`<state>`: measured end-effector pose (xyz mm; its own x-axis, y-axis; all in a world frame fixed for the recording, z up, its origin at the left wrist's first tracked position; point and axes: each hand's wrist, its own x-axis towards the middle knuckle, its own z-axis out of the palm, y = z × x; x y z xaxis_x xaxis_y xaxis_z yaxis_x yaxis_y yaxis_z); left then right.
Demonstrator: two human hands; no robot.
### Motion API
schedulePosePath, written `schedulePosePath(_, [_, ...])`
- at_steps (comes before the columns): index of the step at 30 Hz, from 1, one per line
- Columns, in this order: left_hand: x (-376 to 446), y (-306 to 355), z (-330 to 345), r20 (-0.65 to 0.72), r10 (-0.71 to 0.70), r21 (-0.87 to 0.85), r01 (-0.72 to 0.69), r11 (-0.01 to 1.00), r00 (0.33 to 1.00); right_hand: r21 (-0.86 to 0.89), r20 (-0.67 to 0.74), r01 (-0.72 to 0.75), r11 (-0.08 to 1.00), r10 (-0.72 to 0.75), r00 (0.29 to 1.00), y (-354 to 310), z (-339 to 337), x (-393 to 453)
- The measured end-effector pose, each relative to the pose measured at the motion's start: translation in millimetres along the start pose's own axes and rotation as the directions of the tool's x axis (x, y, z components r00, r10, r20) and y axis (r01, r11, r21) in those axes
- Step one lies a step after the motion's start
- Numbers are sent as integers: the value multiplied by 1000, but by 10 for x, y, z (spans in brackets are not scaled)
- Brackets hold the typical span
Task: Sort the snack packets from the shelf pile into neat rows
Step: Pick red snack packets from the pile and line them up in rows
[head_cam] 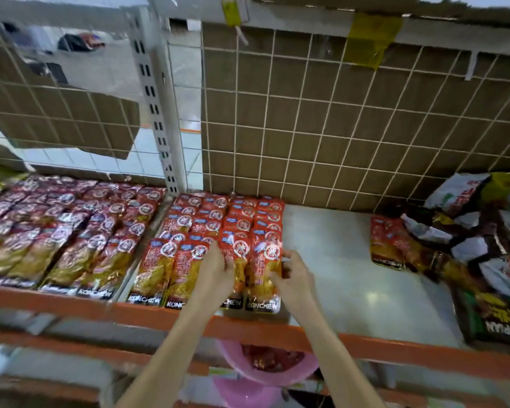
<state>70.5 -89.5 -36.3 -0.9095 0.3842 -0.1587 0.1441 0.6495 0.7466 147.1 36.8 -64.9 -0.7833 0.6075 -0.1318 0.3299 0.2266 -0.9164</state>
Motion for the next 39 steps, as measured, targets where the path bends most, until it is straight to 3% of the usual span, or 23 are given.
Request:
schedulePosePath(2, [12,-35,35,-3,14,87,-13,996,1000,-112,-55,62,992,-68,996,-2,95,-50])
schedulePosePath(8, [-4,-119,64,6,43,103,-43,994,999,-291,-126,124,949,-167,978,39,210,-227])
schedulePosePath(11, [-78,-219,73,87,181,298,-199,934,980,-387,-65,147,910,-186,980,46,253,-300])
schedulePosePath(16, [-78,-322,-7,109,353,419,-365,832,929,-600,16,188,778,-223,975,12,328,-333])
schedulePosePath(22, [-4,-468,-50,221,496,479,-537,694,840,-685,-11,135,716,-196,981,13,441,-400])
schedulePosePath(26, [25,-525,-29,254,485,497,-543,677,837,-746,-71,124,655,-264,962,56,476,-438])
schedulePosePath(39, [80,-468,-48,291,493,543,-566,620,820,-718,17,185,671,-249,968,-4,423,-392])
